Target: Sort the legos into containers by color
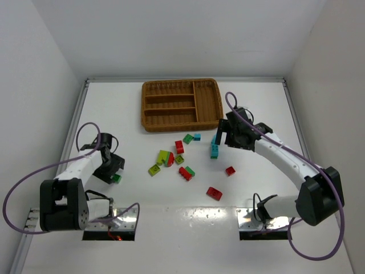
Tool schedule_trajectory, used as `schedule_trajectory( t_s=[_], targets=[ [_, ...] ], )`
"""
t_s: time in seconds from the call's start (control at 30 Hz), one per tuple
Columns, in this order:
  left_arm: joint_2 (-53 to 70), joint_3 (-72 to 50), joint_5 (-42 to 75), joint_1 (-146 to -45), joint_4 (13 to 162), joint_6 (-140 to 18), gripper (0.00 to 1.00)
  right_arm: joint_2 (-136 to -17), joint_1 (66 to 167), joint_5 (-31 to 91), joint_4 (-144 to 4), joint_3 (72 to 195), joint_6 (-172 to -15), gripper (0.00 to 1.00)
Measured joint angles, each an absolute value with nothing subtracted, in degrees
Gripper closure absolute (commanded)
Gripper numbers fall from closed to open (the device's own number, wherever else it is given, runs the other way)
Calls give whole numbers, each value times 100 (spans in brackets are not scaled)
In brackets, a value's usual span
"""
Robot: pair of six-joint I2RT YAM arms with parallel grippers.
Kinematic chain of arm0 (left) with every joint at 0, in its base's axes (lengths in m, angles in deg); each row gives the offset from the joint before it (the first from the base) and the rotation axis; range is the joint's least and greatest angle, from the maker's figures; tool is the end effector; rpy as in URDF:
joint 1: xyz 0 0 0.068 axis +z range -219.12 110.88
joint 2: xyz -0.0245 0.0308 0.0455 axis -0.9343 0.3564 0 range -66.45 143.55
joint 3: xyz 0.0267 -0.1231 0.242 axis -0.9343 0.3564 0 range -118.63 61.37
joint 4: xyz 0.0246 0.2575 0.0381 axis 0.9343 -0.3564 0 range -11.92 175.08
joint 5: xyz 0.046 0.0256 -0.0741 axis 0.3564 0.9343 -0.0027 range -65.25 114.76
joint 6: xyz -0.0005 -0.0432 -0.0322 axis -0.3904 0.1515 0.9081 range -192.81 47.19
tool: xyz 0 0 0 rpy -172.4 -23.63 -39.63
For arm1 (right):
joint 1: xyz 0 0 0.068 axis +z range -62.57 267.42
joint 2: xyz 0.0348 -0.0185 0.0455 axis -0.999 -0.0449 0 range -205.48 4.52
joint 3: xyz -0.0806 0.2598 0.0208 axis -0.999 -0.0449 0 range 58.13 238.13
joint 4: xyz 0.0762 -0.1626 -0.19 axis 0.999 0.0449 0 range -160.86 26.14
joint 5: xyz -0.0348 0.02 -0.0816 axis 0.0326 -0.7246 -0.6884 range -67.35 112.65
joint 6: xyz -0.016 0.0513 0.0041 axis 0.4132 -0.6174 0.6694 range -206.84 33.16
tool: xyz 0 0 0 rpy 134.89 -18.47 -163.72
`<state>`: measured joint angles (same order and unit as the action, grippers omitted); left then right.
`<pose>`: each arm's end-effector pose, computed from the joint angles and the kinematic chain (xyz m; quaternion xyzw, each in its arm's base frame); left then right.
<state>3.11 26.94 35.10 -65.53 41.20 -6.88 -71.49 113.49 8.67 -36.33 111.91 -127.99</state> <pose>0.1828 0.0178 0.1620 -0.5723 0.8095 0.0274 0.1281 0.2420 0.1088 0.2418 0.1593 0.9383 0.0600 0.3010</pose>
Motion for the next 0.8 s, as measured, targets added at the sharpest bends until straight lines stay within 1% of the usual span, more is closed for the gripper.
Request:
schedule_trajectory(
  t_s=[0.03, 0.07, 0.2, 0.33, 0.43, 0.47, 0.53, 0.7, 0.8],
  targets=[
    [320, 2731, 3500, -6553, 4181, -674, 35, -7149, 11349, 876, -3633, 11191, -12797, 1],
    [333, 2764, 3478, -6553, 4246, -653, 37, -7149, 11349, 882, -3635, 11191, -12799, 1],
    [359, 2938, 3399, -6553, 4417, -626, 38, -7151, 11349, 911, -3633, 11191, -12797, 1],
    [359, 3067, 3388, -6553, 4454, -585, 47, -7151, 11349, 924, -3633, 11191, -12797, 1],
    [359, 3070, 3390, -6553, 4485, -585, 60, -7151, 11349, 924, -3635, 11191, -12797, 1],
    [359, 3070, 3388, -6553, 4502, -576, 63, -7151, 11349, 922, -3633, 11191, -12797, 1],
    [352, 3067, 3368, -6553, 4522, -618, 71, -7151, 11349, 922, -3633, 11191, -12797, 1],
    [291, 2726, 3274, -6747, 4459, -742, 71, -7151, 11349, 922, -3633, 11191, -12797, 1],
    [315, 1870, 3285, -7149, 4432, -956, 71, -7151, 11349, 922, -3627, 11191, -12797, 1]
  ],
)
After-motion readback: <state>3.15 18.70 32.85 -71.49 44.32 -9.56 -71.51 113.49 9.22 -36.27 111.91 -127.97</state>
